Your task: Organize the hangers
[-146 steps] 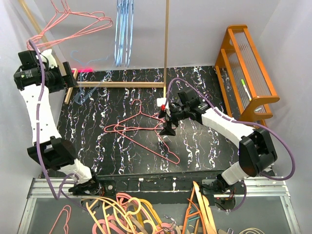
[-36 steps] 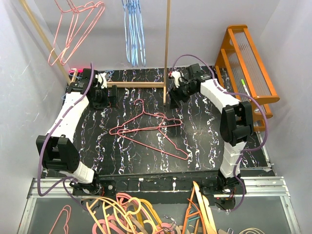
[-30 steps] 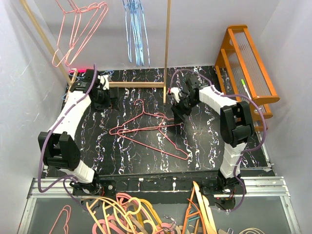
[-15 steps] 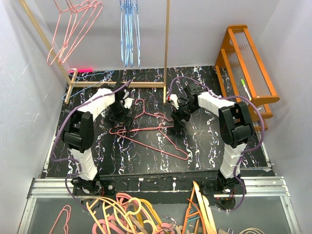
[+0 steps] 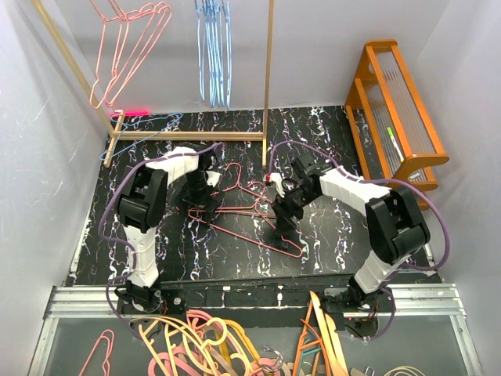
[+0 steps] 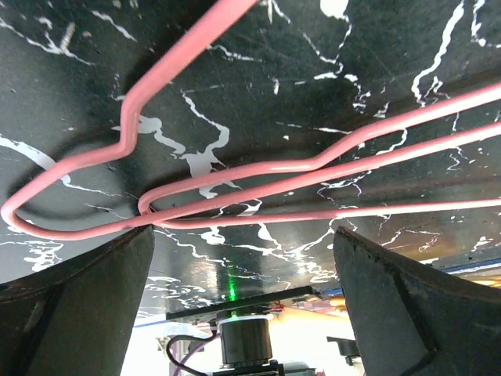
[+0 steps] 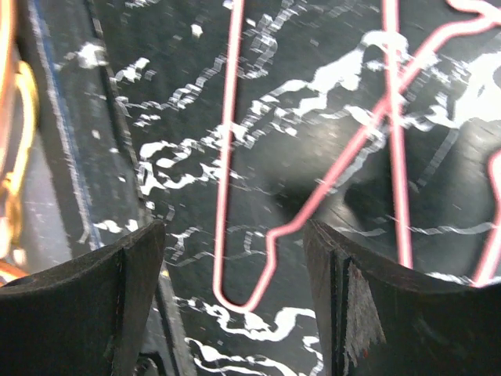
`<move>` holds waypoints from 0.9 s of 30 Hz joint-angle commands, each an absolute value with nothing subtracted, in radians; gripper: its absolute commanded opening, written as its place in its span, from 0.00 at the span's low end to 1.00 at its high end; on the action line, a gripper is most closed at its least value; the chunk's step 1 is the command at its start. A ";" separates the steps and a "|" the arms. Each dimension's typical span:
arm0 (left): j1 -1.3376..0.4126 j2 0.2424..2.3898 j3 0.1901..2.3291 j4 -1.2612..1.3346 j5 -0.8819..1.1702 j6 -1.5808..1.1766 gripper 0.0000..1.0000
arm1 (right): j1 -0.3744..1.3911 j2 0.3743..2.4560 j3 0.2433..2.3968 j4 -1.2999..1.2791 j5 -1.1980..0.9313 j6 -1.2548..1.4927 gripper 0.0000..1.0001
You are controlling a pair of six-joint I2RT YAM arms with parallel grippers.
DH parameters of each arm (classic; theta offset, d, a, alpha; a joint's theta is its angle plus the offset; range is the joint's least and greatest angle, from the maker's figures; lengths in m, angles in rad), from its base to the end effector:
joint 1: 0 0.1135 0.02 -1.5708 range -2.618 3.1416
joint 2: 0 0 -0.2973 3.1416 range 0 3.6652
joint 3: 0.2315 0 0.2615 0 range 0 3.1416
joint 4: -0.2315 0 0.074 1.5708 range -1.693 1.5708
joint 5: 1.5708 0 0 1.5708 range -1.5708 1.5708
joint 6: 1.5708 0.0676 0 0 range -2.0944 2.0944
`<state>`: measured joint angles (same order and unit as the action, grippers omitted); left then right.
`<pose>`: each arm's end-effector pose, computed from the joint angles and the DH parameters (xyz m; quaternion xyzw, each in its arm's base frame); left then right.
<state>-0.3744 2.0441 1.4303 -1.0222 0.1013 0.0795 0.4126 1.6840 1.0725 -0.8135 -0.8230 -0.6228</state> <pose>0.3595 -0.1486 0.1396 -0.2230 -0.9730 0.0453 0.0396 0.2676 0.1713 0.1932 -0.4777 0.7799 0.3897 0.1082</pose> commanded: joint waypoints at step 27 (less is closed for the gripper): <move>-0.286 2.365 1.900 -0.943 -0.139 0.122 0.97 | 0.583 1.526 1.009 -0.355 -0.497 -0.711 0.84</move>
